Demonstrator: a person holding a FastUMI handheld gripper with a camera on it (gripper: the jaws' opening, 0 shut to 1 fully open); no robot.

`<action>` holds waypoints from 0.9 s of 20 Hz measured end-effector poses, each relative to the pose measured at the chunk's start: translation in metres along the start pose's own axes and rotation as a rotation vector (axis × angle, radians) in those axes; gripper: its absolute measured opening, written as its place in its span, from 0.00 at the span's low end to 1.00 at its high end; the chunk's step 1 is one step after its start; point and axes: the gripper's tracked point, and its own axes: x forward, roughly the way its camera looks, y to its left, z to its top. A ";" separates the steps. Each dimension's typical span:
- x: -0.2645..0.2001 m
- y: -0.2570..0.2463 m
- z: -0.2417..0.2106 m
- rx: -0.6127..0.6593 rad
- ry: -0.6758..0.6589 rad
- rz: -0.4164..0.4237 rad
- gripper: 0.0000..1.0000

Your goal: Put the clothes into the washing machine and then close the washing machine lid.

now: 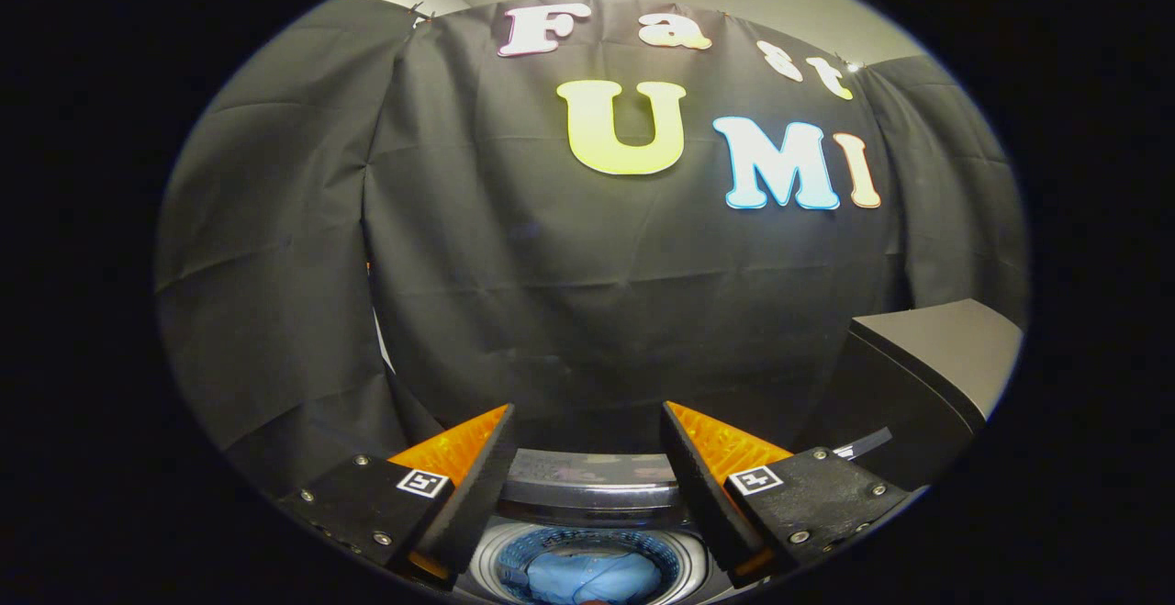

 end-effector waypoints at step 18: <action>-0.035 0.003 -0.056 0.022 0.052 0.057 0.95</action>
